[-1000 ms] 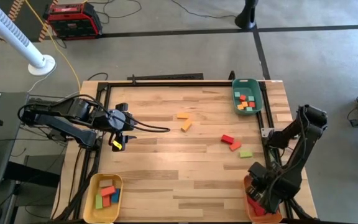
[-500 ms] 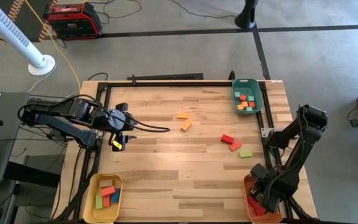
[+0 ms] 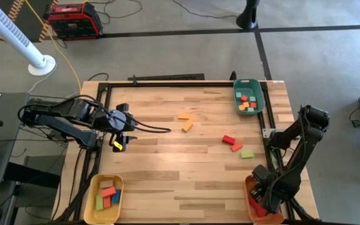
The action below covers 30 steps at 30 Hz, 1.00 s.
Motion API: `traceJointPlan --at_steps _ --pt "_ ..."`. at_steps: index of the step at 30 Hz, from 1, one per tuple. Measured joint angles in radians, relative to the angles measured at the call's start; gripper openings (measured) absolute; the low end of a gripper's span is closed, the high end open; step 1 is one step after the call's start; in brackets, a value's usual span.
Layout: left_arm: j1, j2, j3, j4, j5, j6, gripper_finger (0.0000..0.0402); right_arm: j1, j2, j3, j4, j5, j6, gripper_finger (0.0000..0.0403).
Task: Sort blocks by size
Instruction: Put the red thick rectangle block into the yellow bin
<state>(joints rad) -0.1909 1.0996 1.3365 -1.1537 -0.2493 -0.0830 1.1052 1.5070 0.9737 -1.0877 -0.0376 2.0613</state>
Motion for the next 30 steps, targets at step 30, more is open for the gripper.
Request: traceJointPlan --at_steps 30 --pt "0.000 0.000 0.000 0.057 0.000 0.129 0.0245 -0.094 -0.003 0.224 -0.325 0.077 -0.108 0.0221"
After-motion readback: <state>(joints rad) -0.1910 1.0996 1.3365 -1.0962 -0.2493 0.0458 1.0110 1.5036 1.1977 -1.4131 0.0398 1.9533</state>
